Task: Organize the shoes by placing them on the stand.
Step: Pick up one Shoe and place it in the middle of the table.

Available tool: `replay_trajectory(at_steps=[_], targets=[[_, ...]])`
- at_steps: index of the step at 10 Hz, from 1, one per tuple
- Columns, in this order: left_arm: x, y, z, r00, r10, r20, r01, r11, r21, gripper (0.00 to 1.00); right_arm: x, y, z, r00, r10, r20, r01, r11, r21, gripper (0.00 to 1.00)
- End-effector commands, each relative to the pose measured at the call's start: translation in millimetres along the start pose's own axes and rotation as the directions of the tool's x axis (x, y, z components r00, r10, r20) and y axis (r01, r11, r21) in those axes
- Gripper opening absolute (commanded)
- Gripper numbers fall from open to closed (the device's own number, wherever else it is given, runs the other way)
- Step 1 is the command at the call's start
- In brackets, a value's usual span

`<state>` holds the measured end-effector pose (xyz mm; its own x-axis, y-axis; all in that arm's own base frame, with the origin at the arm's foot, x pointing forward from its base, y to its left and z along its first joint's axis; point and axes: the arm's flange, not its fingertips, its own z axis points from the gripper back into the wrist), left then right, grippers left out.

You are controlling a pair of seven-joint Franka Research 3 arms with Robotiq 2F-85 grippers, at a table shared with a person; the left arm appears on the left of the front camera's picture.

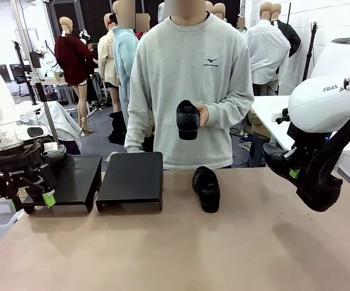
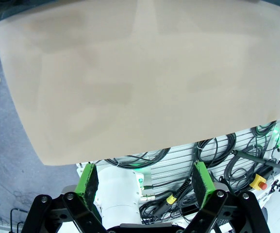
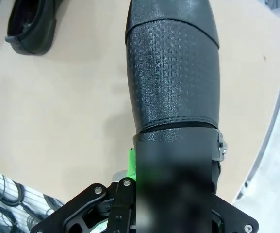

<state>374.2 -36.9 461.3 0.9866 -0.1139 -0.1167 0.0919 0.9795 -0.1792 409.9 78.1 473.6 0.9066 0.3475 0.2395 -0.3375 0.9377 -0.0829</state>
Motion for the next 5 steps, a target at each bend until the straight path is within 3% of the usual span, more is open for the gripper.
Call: replay_trajectory(at_steps=[1, 2, 5], targets=[[-1, 2, -1, 1.000, -0.001, 0.008, 0.001, 1.000, -0.001, 1.00, -11, 55, 17, 0.997, -0.046, -0.060, 0.038, 0.990, -0.135, 0.00], [-1, 2, -1, 1.000, -0.001, 0.008, 0.001, 1.000, -0.001, 1.00, -24, 81, 31, 0.997, -0.046, -0.057, 0.038, 0.989, -0.141, 0.00], [-1, 2, -1, 1.000, -0.001, 0.008, 0.001, 1.000, -0.001, 1.00, -37, 138, 32, 0.980, -0.128, -0.149, 0.139, 0.988, 0.064, 0.00]])
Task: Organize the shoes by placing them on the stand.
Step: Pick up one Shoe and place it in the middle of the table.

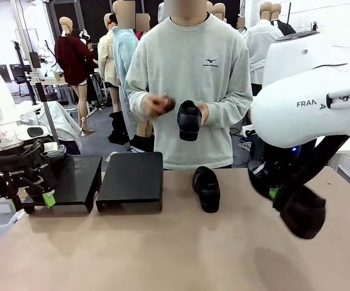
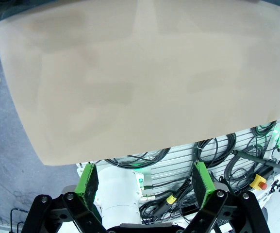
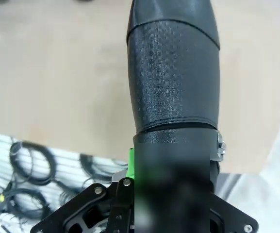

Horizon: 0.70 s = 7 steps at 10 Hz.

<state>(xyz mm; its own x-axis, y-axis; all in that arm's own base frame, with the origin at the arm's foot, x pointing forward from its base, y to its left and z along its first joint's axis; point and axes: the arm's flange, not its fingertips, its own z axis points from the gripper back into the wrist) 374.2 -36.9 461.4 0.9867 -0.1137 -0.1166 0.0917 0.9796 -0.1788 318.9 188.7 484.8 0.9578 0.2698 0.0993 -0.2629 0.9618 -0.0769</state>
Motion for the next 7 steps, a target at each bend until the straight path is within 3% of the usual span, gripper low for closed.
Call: replay_trajectory(at_steps=[1, 2, 3, 5, 6, 7], targets=[[0, 2, -1, 1.000, -0.001, 0.008, 0.001, 1.000, -0.001, 1.00, 1, 20, 1, 0.995, -0.097, -0.004, 0.097, 0.985, 0.141, 0.00], [0, 2, -1, 1.000, -0.001, 0.008, 0.001, 1.000, -0.001, 1.00, -5, 33, 3, 0.991, -0.130, -0.015, 0.131, 0.976, 0.173, 0.00], [0, 2, -1, 1.000, -0.001, 0.008, 0.001, 1.000, -0.001, 1.00, -6, 41, 3, 0.993, -0.116, 0.001, 0.115, 0.985, 0.130, 0.00], [0, 2, -1, 1.000, -0.001, 0.008, 0.001, 1.000, -0.001, 1.00, -7, 27, 1, 0.998, -0.061, -0.032, 0.064, 0.989, 0.130, 0.00], [0, 2, -1, 1.000, -0.001, 0.008, 0.001, 1.000, -0.001, 1.00, -9, 37, 2, 0.996, -0.080, -0.034, 0.084, 0.986, 0.144, 0.00], [0, 2, -1, 1.000, -0.001, 0.008, 0.001, 1.000, -0.001, 1.00, -1, 47, -10, 0.980, -0.175, -0.099, 0.188, 0.972, 0.142, 0.00]])
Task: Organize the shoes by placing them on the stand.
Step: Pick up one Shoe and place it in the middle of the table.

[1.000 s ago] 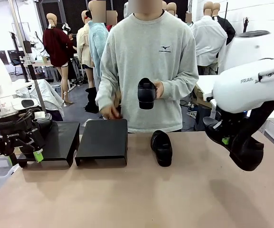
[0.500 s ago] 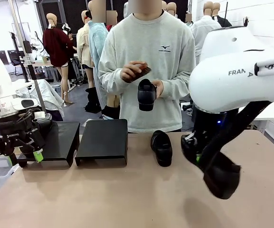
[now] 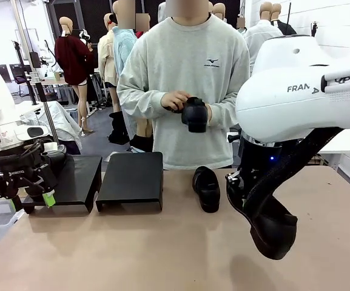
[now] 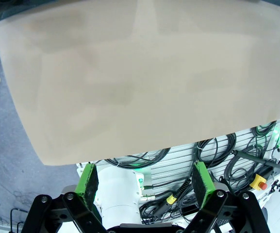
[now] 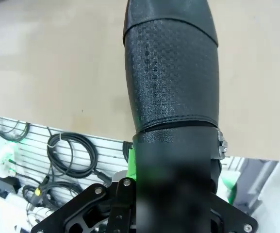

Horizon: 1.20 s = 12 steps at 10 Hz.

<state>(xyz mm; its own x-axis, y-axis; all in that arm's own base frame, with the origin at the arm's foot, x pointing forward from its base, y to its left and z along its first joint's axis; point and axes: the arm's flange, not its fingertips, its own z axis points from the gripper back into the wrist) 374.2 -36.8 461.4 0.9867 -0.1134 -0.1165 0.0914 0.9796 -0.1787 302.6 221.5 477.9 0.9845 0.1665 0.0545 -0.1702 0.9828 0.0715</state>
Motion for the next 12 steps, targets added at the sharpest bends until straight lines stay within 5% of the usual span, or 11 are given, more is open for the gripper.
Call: replay_trajectory(at_steps=[1, 6, 12], targets=[[0, 1, -1, 1.000, -0.002, 0.007, 0.002, 1.000, -0.001, 1.00, 6, 34, -18, 0.979, -0.201, -0.042, 0.200, 0.979, -0.022, 0.00], [0, 1, -1, 1.000, -0.002, 0.007, 0.002, 1.000, -0.001, 1.00, 19, 81, -67, 0.928, -0.373, -0.018, 0.370, 0.924, -0.096, 0.00], [0, 1, -1, 1.000, -0.002, 0.007, 0.002, 1.000, -0.001, 1.00, 19, 105, -108, 0.988, -0.152, 0.006, 0.151, 0.981, -0.118, 0.00]])
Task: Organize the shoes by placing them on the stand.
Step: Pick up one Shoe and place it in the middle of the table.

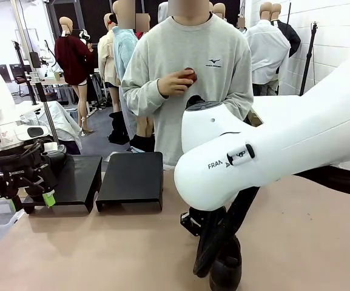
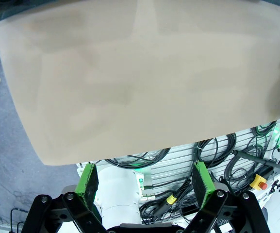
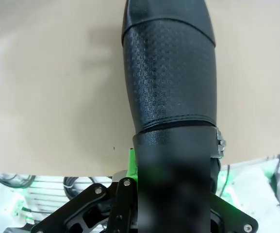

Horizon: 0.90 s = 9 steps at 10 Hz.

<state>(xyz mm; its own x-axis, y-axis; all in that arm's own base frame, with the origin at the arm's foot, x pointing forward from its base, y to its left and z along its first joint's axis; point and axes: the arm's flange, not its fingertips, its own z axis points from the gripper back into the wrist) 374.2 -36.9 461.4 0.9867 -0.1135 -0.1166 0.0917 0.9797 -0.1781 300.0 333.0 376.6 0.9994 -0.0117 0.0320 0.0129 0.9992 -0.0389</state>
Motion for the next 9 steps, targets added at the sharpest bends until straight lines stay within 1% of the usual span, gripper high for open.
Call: replay_trajectory(at_steps=[1, 2, 3, 5, 7, 8, 9], targets=[[0, 2, -1, 1.000, -0.002, 0.008, 0.002, 1.000, -0.002, 1.00, 10, 5, -4, 0.998, 0.064, 0.014, -0.064, 0.998, -0.007, 0.00], [0, 2, -1, 1.000, -0.002, 0.008, 0.002, 1.000, -0.002, 1.00, 12, 6, -14, 0.997, 0.080, 0.011, -0.080, 0.997, -0.018, 0.00], [0, 2, -1, 1.000, -0.002, 0.008, 0.002, 1.000, -0.002, 1.00, 14, 5, -18, 0.997, 0.082, -0.003, -0.082, 0.997, -0.004, 0.12], [0, 2, -1, 1.000, -0.002, 0.008, 0.002, 1.000, -0.002, 1.00, 16, 4, -23, 0.994, 0.109, -0.001, -0.109, 0.994, 0.016, 0.51], [0, 2, -1, 1.000, -0.002, 0.008, 0.002, 1.000, -0.002, 1.00, 16, 4, -22, 0.994, 0.110, 0.010, -0.110, 0.993, 0.029, 0.90], [0, 2, -1, 1.000, -0.002, 0.008, 0.002, 1.000, -0.002, 1.00, 16, 3, -21, 0.994, 0.111, 0.014, -0.112, 0.993, 0.031, 1.00], [0, 2, -1, 1.000, -0.002, 0.008, 0.002, 1.000, -0.002, 1.00, 13, 2, -16, 0.993, 0.111, 0.027, -0.112, 0.993, 0.040, 1.00]])
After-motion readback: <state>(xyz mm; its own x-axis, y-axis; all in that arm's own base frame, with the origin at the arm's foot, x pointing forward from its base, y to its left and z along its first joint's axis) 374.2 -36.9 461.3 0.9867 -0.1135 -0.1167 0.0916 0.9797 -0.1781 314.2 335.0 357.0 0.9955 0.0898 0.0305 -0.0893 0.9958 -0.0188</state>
